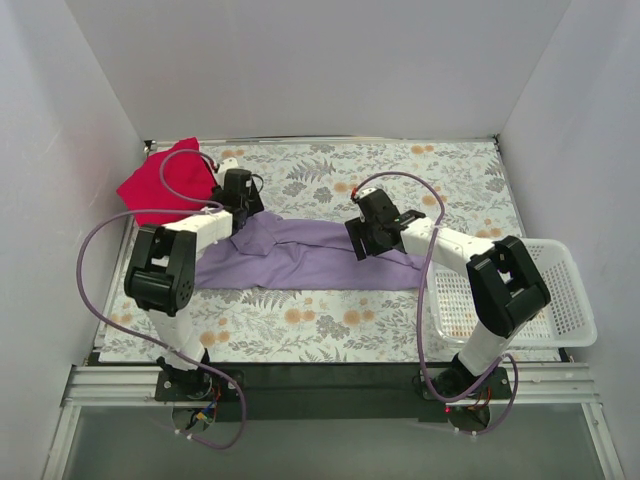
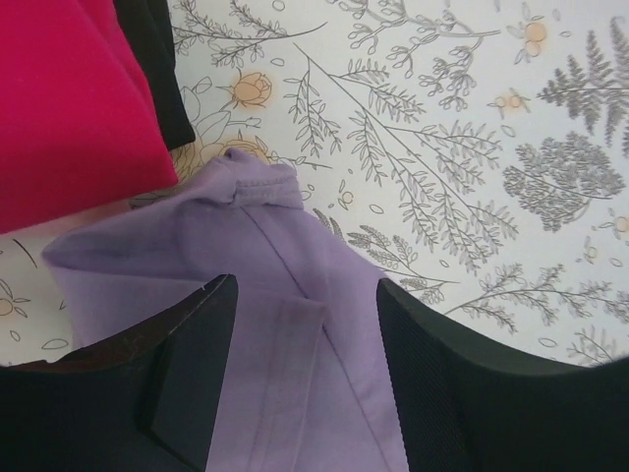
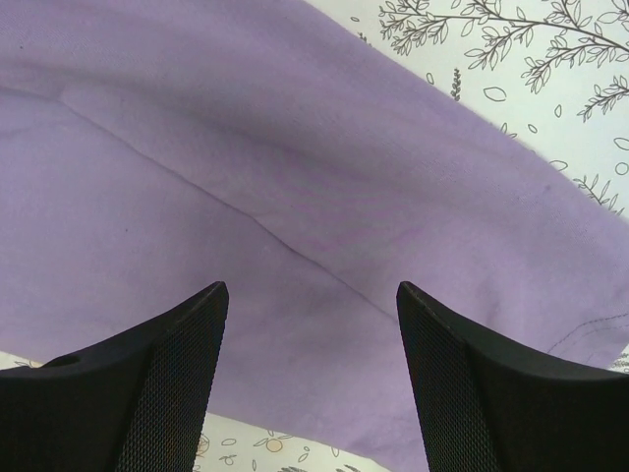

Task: Fold and stack the t-shirts
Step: Fold the tshirt

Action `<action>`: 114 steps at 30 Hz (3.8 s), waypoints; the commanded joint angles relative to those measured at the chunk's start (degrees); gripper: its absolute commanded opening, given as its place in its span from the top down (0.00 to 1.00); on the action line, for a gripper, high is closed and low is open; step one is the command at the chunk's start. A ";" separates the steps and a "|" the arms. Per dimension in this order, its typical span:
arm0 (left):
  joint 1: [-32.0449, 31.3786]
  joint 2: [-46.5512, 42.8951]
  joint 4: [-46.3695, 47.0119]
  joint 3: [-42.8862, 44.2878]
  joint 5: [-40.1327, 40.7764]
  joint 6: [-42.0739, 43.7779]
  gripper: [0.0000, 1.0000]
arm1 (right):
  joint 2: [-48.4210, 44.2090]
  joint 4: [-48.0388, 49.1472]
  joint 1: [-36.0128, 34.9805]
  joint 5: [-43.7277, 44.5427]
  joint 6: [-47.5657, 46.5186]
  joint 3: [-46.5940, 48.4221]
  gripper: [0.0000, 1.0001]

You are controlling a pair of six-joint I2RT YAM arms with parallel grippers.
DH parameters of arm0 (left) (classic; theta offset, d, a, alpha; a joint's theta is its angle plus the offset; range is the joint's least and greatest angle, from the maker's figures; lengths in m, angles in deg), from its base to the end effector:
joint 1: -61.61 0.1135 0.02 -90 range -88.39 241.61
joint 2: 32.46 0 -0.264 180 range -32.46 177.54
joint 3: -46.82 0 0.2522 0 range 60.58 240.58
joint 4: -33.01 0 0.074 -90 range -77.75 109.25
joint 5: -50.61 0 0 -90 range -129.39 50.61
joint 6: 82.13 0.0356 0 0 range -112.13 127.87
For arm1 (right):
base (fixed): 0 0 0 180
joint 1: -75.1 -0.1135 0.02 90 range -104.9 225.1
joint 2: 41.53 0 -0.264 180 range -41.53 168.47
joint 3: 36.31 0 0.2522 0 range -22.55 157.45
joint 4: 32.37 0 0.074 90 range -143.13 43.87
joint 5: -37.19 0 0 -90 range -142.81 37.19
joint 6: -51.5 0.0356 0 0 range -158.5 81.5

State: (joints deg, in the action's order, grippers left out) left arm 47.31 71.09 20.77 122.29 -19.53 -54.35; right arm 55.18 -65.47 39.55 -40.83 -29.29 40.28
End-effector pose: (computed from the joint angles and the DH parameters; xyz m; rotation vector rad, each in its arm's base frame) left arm 0.3773 -0.0837 0.1819 -1.0749 1.9721 -0.3340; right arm 0.2913 0.1991 0.2018 -0.4791 2.4256 0.0730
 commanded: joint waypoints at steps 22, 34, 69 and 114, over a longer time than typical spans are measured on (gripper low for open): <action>0.24 2.45 -3.98 0.78 2.38 -0.98 0.90 | -0.38 3.43 -0.31 -0.21 1.07 -2.01 0.37; 0.24 -4.49 -3.46 -3.88 2.65 -1.68 0.99 | 0.76 3.77 -0.31 0.32 1.34 -2.71 0.36; -0.37 -5.47 -3.28 -7.58 1.77 -1.68 0.57 | 3.14 4.04 0.13 1.46 1.60 -2.62 0.36; 0.33 -29.71 -14.44 -25.67 11.52 -12.14 0.82 | 3.67 4.74 0.66 0.40 1.07 -2.89 0.36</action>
State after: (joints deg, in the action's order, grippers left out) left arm 47.29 44.51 8.15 97.98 -9.50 -63.77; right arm 59.13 -62.01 39.83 -40.52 -28.16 37.75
